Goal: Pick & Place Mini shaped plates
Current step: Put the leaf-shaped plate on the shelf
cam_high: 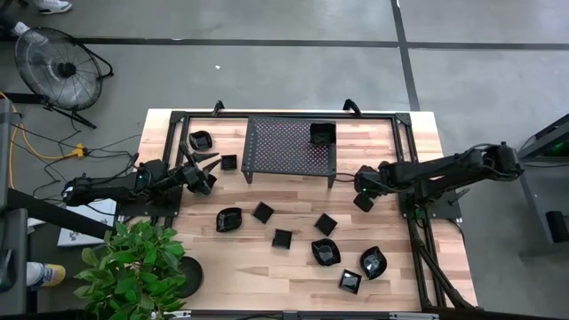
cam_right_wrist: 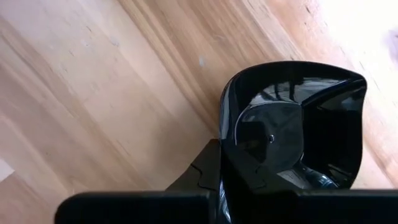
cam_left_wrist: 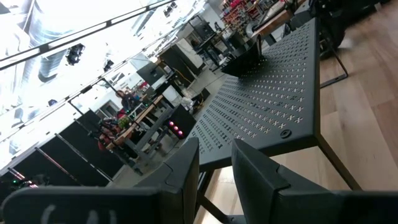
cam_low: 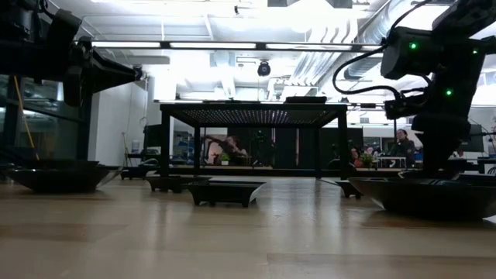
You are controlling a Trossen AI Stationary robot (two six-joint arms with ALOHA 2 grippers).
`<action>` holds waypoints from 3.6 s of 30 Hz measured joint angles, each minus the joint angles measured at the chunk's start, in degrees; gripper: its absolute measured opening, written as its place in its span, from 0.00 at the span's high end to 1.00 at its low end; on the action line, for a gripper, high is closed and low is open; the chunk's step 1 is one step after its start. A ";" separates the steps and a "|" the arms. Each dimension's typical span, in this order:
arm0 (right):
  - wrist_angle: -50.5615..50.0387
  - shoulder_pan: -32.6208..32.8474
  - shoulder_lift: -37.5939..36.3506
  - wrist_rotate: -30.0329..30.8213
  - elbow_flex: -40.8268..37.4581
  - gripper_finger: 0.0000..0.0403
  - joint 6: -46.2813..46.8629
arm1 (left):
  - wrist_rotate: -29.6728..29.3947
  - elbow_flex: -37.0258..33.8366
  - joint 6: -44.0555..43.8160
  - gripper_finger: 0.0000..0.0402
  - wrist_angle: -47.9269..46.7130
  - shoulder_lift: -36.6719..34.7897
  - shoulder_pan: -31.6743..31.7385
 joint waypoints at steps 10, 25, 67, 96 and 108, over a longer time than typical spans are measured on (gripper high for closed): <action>-2.70 0.00 -4.81 -0.19 -0.01 1.00 -0.37 | 0.01 0.00 0.00 0.77 0.00 -0.01 -0.01; -13.69 0.02 -7.06 2.49 11.48 1.00 -4.54 | 0.00 0.00 0.00 0.77 0.00 -0.01 0.01; -19.96 -0.02 10.57 7.01 57.73 1.00 -36.12 | 0.01 0.00 0.00 0.77 0.00 0.00 0.01; -11.55 -2.62 35.84 6.49 71.59 1.00 -59.49 | 0.01 0.00 -0.01 0.77 0.00 0.01 -0.01; -9.23 -5.29 37.74 0.86 71.53 1.00 -60.45 | 0.02 0.00 -0.01 0.77 0.00 0.01 -0.01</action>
